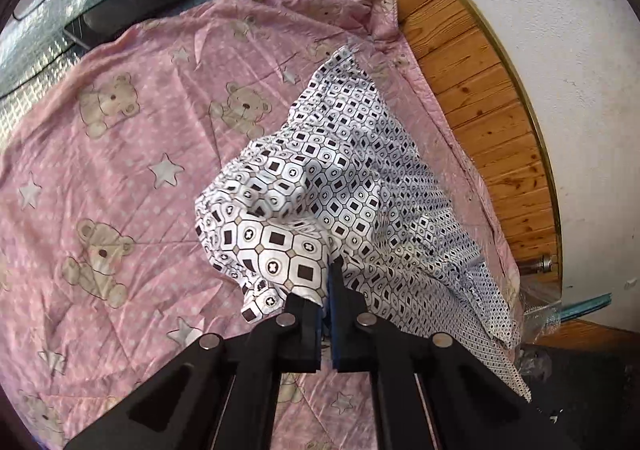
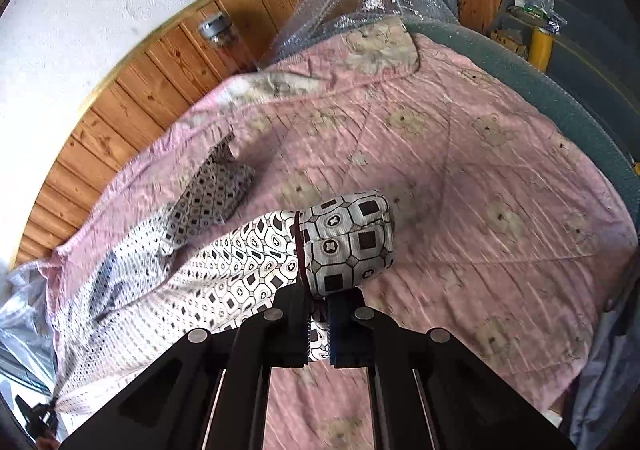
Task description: Fold clothes
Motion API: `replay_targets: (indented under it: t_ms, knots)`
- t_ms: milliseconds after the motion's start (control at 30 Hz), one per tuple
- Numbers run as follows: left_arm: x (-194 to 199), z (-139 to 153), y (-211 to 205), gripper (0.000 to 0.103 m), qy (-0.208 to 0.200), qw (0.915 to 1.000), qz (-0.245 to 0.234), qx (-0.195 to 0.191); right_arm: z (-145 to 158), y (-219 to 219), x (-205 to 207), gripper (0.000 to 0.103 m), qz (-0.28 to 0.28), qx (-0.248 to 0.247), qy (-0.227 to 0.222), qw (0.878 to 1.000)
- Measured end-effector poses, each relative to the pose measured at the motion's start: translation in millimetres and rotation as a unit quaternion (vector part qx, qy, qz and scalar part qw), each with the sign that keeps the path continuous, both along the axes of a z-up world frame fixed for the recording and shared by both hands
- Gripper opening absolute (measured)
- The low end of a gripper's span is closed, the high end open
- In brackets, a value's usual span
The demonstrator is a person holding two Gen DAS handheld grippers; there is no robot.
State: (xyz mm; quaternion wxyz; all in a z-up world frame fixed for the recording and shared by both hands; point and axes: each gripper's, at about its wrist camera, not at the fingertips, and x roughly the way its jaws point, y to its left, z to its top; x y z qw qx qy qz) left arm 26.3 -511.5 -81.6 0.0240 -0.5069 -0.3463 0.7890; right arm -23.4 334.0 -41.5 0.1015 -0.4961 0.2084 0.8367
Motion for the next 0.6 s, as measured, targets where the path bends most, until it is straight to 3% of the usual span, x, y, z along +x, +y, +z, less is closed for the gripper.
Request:
replay_targets:
  t_ms: [100,133,233,300,367,433,533,600]
  knots:
    - [13.9,-13.9,-2.4,0.002,-0.045,0.9978,-0.039,-0.03,-50.9,-3.1,19.9,0.005,0.021,0.027,-0.093,0.995]
    - [18.7,-21.9,-2.1,0.002,-0.064,0.9958,-0.053,-0.04,-69.6,-2.6,24.1,0.008,0.027,0.03,-0.123,0.992]
    - [32.3,-40.1,-3.0,0.003,-0.107,0.9886,-0.081,-0.068,-88.4,5.6,32.6,0.024,0.016,0.039,-0.165,0.985]
    - [39.3,-30.5,-10.7,0.013,-0.092,0.9914,-0.057,-0.073,-59.3,13.4,32.0,0.035,-0.009,0.025,-0.132,0.991]
    - [46.2,-20.9,-18.4,0.029,-0.077,0.9934,-0.032,-0.078,-22.8,8.5,16.0,0.047,-0.001,0.046,-0.095,0.994]
    - [51.5,-9.9,-26.5,0.036,-0.063,0.9943,-0.01,-0.086,5.3,-2.1,-10.2,0.052,0.018,0.055,-0.062,0.996]
    - [43.8,8.7,-38.4,0.04,-0.049,0.994,0.01,-0.097,13.7,-26.2,-69.4,0.056,0.061,0.024,-0.033,0.997]
    - [29.8,14.2,-37.8,0.041,-0.044,0.9943,0.014,-0.097,2.9,-43.8,-114.0,0.057,0.083,0.001,-0.031,0.996]
